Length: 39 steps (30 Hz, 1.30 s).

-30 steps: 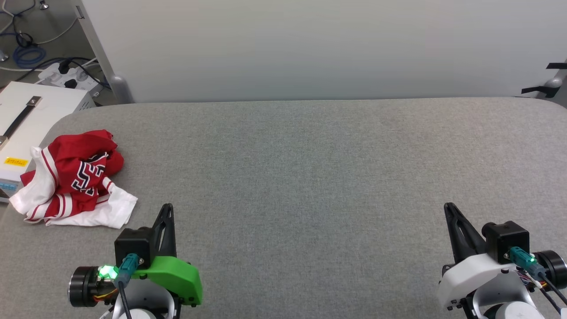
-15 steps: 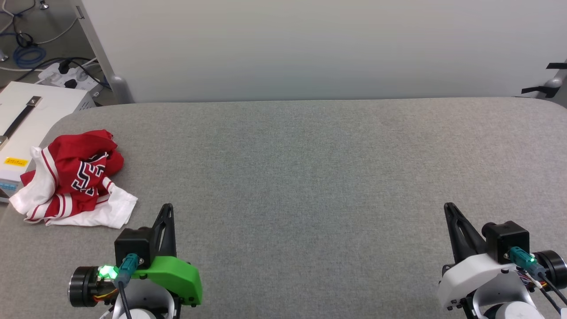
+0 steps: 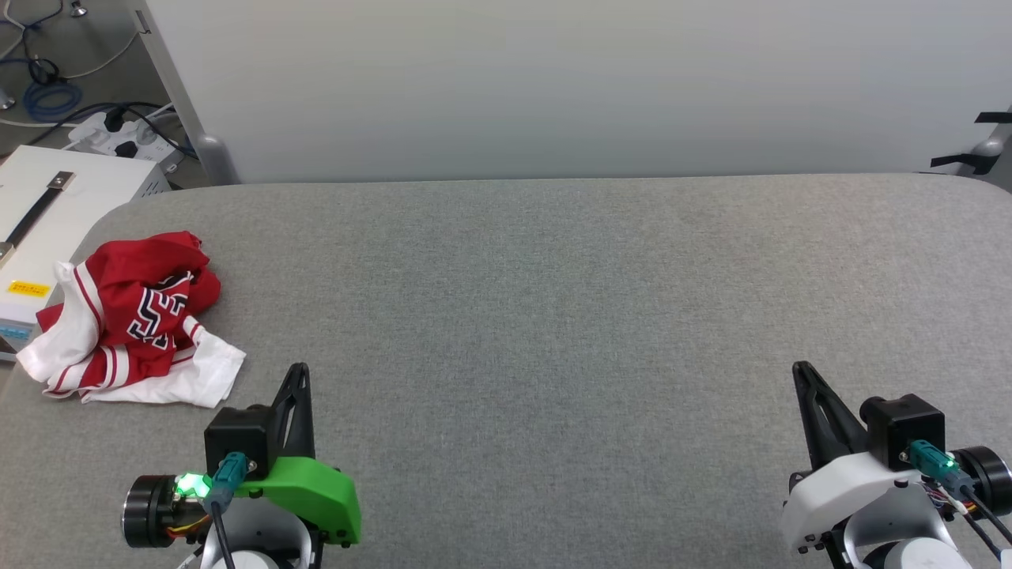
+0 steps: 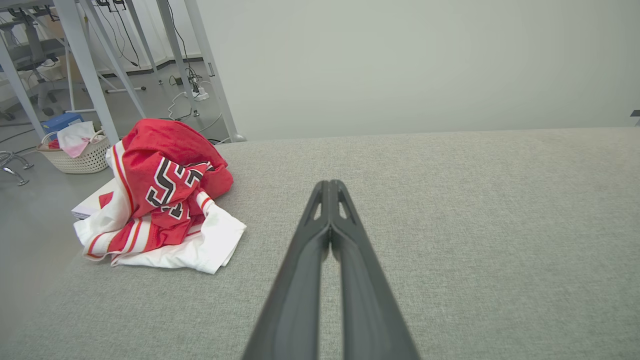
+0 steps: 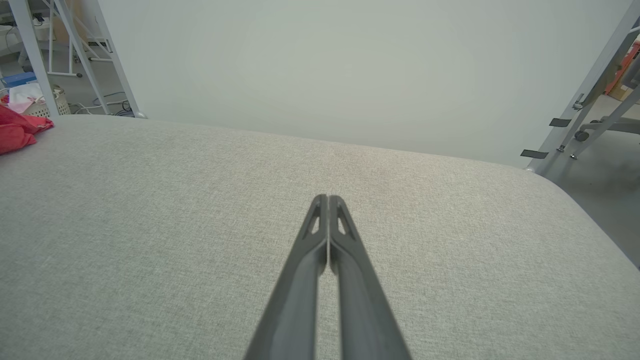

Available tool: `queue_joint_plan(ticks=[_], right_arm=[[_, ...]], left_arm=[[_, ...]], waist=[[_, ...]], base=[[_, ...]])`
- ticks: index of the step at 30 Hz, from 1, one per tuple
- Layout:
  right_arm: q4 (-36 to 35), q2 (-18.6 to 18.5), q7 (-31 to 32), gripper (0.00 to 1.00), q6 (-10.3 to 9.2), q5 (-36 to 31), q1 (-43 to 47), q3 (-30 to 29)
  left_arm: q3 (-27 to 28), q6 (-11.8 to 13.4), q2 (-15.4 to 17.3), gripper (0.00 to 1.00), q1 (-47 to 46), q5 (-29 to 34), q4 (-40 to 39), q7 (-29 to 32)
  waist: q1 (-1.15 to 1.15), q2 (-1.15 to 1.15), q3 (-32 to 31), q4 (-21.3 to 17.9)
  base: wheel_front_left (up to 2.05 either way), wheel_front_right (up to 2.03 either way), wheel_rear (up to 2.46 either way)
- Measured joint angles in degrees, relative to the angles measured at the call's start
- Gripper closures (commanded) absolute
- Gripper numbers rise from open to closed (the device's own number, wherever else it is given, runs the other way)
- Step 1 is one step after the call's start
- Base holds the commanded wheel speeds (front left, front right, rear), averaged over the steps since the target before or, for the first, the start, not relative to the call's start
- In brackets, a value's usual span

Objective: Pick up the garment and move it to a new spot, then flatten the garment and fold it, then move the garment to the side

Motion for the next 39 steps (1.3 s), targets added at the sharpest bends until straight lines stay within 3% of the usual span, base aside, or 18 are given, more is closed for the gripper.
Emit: queue_joint_plan(ticks=[16, 17, 39], right_arm=[[0.0, 0.0, 0.0, 1.0, 0.0, 0.0, 0.0, -0.02], [-0.01, 0.01, 0.0, 0.0, 0.0, 0.02, 0.01, -0.01], [-1.16, 0.03, -1.68, 0.0, 0.0, 1.78, 0.03, -1.34]], left_arm=[[0.0, 0.0, 0.0, 1.0, 0.0, 0.0, 0.0, 0.0], [-0.01, 0.01, 0.01, 0.0, 0.01, -0.01, 0.0, 0.0], [-1.45, 2.11, 0.05, 0.0, 0.02, -0.01, -0.37, -1.74]], waist=[[0.0, 0.0, 0.0, 0.0], [0.0, 0.0, 0.0, 0.0], [0.0, 0.0, 0.25, 0.0]], base=[[0.0, 0.0, 0.0], [0.0, 0.0, 0.0], [0.0, 0.0, 0.0]])
